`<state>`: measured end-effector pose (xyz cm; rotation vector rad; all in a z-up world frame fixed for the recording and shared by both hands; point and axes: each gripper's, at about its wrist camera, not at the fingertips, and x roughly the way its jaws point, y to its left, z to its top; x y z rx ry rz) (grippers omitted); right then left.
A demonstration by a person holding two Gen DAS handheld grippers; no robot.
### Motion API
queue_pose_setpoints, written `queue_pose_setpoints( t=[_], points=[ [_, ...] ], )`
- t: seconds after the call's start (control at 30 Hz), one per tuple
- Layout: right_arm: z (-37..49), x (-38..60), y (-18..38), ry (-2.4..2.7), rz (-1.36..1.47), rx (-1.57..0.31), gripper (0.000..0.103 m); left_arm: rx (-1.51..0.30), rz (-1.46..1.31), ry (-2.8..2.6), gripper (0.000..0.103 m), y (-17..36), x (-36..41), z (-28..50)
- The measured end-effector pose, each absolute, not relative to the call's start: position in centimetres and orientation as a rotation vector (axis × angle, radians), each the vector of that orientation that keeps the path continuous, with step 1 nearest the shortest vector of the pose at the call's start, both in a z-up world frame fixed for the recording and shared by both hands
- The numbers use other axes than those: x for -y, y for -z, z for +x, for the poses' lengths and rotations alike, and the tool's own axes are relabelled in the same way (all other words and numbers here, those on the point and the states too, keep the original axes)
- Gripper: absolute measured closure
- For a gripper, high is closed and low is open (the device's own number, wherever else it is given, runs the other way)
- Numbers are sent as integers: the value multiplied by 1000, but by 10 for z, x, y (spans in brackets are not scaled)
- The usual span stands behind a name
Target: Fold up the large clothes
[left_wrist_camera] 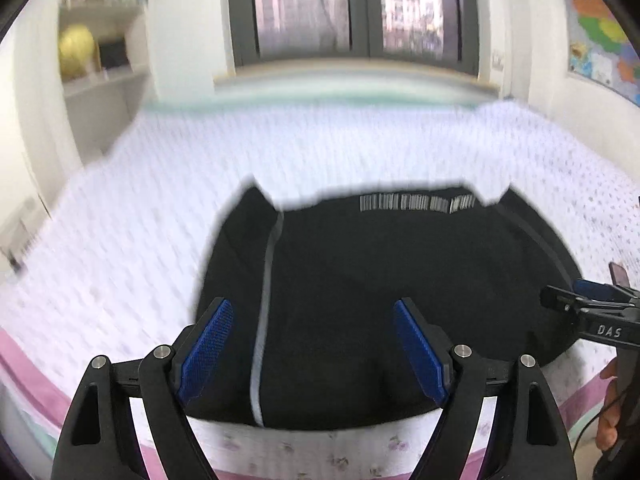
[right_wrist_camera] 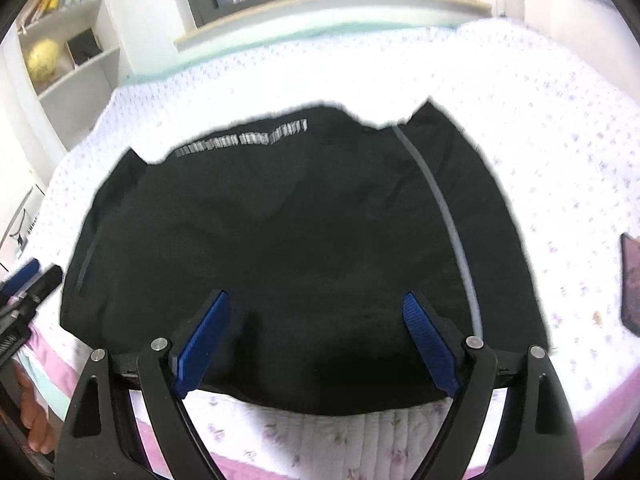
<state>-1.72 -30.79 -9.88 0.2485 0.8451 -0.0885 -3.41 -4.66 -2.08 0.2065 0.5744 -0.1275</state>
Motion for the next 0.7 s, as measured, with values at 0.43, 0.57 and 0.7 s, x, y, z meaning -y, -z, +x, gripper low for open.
queue_pose_setpoints(
  t=[0.43,0.57,0.7],
  points=[
    [-59,267,10,142,107,-676,12,-460,252,91,19,-42,58,-86],
    [-63,261,9,128,113,-681,11,-456,250,94,19,-40,57,-88],
    [-58,256,18,111,109,-721,10,-462,270,80,19,-30,59,-85]
  ],
)
